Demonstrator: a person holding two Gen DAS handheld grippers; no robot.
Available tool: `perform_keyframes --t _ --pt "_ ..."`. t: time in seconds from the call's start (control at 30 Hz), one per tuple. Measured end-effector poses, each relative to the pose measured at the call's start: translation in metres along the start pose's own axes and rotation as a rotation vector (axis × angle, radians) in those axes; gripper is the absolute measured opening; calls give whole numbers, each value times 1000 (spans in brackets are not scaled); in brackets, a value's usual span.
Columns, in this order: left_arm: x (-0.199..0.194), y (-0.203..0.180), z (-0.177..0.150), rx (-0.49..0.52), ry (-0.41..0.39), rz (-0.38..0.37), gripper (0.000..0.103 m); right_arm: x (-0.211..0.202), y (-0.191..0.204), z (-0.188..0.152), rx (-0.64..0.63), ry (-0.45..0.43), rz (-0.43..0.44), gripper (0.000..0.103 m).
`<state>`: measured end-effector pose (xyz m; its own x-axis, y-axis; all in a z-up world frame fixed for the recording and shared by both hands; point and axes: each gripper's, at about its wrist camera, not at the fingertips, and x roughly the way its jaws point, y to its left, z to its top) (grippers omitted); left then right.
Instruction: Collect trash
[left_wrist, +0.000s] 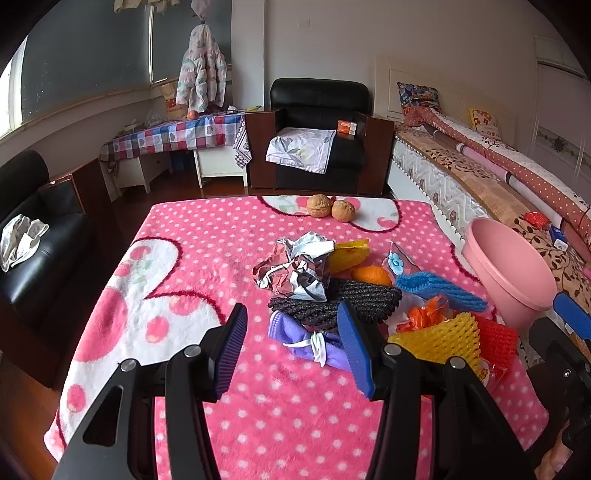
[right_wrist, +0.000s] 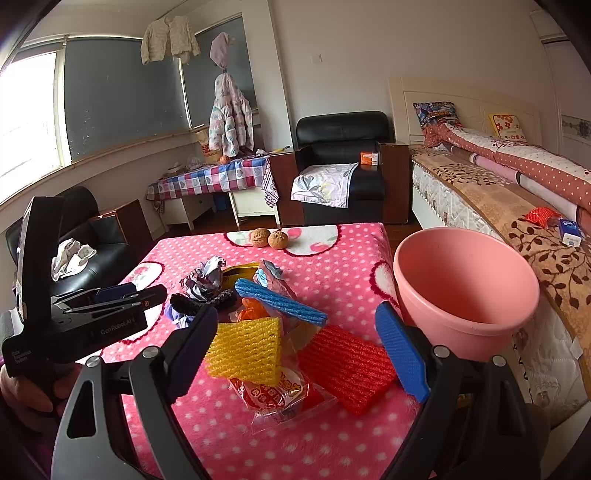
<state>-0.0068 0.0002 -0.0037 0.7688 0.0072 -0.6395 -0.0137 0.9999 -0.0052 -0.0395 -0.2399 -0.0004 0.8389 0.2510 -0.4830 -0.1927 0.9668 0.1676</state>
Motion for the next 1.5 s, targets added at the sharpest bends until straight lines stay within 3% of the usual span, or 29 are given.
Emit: perform_keyframes --t 1.5 --pt "1 1 -1 0 3 1 51 -2 -4 0 18 4 1 88"
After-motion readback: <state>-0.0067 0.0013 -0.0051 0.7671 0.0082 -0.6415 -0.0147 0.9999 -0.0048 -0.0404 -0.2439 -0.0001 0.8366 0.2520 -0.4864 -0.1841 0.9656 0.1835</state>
